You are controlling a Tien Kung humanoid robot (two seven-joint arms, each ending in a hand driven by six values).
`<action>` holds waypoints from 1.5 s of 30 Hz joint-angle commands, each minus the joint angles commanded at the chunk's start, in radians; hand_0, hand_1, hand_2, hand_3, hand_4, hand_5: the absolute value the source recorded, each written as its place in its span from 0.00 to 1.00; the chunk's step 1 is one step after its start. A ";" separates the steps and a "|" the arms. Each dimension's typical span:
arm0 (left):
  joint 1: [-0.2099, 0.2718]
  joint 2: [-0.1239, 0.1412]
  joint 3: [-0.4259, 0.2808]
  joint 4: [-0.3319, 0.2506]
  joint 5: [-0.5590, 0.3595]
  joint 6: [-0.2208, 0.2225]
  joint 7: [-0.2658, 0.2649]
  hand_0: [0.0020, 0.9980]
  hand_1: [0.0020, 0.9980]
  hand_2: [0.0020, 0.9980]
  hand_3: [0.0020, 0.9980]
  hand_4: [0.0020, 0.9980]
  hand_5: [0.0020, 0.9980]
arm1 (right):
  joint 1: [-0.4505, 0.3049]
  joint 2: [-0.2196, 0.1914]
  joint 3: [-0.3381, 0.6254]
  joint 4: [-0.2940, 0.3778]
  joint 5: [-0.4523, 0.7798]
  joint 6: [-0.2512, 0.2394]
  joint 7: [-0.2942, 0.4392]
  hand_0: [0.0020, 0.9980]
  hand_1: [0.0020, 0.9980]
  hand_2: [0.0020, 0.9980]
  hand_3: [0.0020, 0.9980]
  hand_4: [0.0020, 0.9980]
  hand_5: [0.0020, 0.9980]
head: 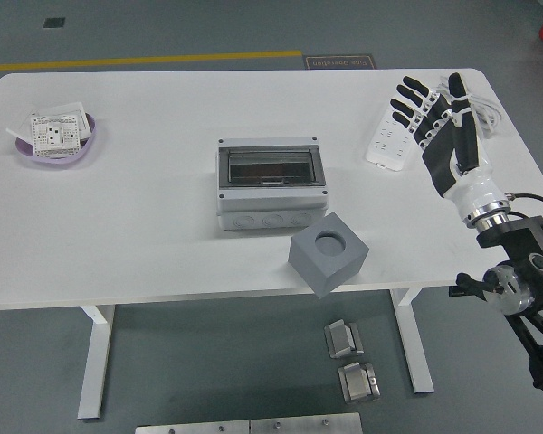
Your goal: Pick up the cylinder from the cube,place it in the box,flap close box
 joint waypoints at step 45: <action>-0.002 -0.007 0.003 0.001 -0.004 -0.001 0.000 0.71 0.71 0.56 0.79 0.75 0.30 | -0.009 0.005 0.053 -0.053 0.047 -0.002 0.022 0.99 0.87 0.91 0.87 1.00 1.00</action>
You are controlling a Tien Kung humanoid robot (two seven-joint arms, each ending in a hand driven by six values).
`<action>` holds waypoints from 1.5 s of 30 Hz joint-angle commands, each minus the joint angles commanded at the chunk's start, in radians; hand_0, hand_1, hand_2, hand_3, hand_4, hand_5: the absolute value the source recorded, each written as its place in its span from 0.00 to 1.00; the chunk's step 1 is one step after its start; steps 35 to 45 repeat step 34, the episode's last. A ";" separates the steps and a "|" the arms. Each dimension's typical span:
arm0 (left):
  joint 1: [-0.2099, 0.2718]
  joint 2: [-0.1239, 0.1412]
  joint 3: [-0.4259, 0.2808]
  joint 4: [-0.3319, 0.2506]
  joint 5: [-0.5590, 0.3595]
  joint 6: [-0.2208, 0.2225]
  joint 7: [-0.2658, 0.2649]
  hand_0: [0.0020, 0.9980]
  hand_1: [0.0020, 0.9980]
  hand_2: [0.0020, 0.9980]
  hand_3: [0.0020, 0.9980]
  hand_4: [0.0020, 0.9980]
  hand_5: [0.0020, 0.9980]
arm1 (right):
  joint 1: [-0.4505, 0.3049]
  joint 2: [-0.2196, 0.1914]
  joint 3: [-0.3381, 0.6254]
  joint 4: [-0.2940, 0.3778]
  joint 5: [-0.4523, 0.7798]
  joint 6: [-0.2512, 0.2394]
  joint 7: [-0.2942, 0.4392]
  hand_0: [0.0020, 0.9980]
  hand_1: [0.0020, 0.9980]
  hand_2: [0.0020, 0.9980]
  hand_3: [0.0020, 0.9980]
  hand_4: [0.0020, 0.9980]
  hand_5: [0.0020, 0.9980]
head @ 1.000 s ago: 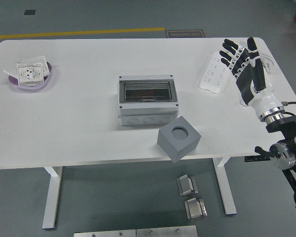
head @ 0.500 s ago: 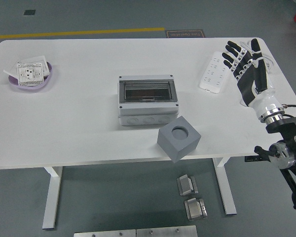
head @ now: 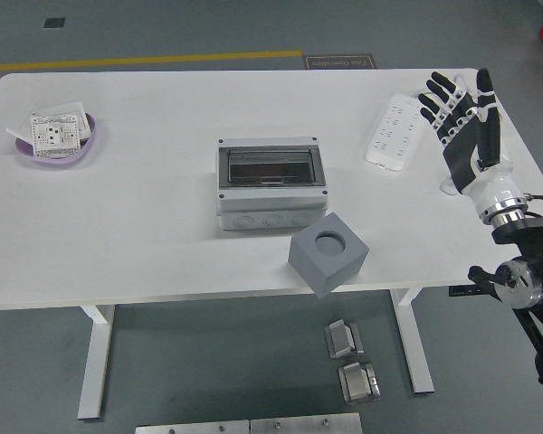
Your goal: Pick up the cylinder from the cube,place it in the box,flap close box
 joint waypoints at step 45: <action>0.003 0.000 0.004 0.001 -0.005 0.000 0.000 0.71 0.71 0.57 0.79 0.75 0.30 | 0.000 -0.007 0.027 0.008 -0.051 -0.007 0.014 0.98 0.83 0.88 0.91 1.00 1.00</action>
